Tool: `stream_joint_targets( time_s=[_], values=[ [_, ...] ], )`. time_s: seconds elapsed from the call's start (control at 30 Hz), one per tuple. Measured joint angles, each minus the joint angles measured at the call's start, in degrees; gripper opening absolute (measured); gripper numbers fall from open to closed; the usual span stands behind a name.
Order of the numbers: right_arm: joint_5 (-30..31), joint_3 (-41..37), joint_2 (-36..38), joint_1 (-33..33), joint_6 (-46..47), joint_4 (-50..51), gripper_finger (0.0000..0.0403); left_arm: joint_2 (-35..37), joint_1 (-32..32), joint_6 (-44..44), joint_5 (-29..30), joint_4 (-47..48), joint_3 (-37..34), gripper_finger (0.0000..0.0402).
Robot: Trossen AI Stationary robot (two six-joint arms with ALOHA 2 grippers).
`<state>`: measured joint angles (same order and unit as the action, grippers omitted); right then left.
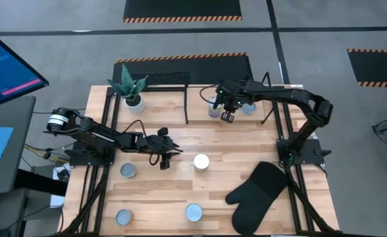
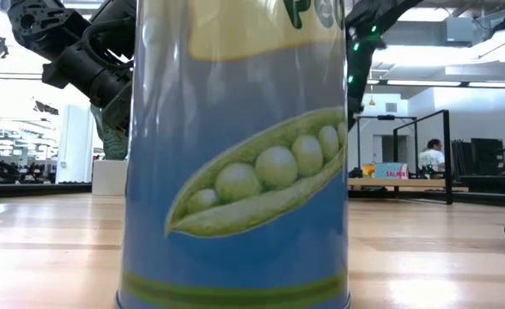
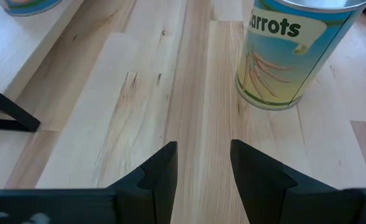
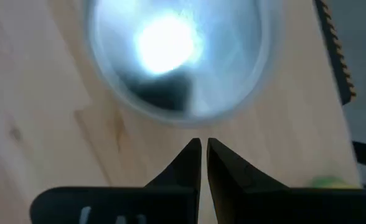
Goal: Pick and place cans onto a shelf
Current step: Put the canned peaches on the shelf
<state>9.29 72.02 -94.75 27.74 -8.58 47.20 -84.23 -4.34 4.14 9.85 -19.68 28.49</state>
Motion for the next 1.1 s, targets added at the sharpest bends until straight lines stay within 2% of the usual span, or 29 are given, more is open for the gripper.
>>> stream_joint_targets(
  time_s=[0.3, 0.73, 0.97, 1.1],
  values=[
    [1.1, -0.1, -6.9, -1.0, -2.4, -8.3, 0.0051, 0.0, 0.0, 0.1, 0.0, 1.0, 0.0, 0.0140],
    [1.1, -0.1, -7.0, -1.6, -4.0, -20.1, 0.0051, 0.0, 0.0, 0.1, 0.3, 1.0, 0.0, 0.0140],
    [-3.5, -0.1, -7.0, -1.6, -4.0, -25.0, 0.0051, 0.0, 0.0, 0.1, 0.3, 1.0, 0.0, 0.0140],
    [-4.0, -0.1, -7.0, -1.6, -3.9, -26.6, 0.0051, 0.0, 0.0, 0.1, 0.3, 1.0, 0.0, 0.0140]
  ],
)
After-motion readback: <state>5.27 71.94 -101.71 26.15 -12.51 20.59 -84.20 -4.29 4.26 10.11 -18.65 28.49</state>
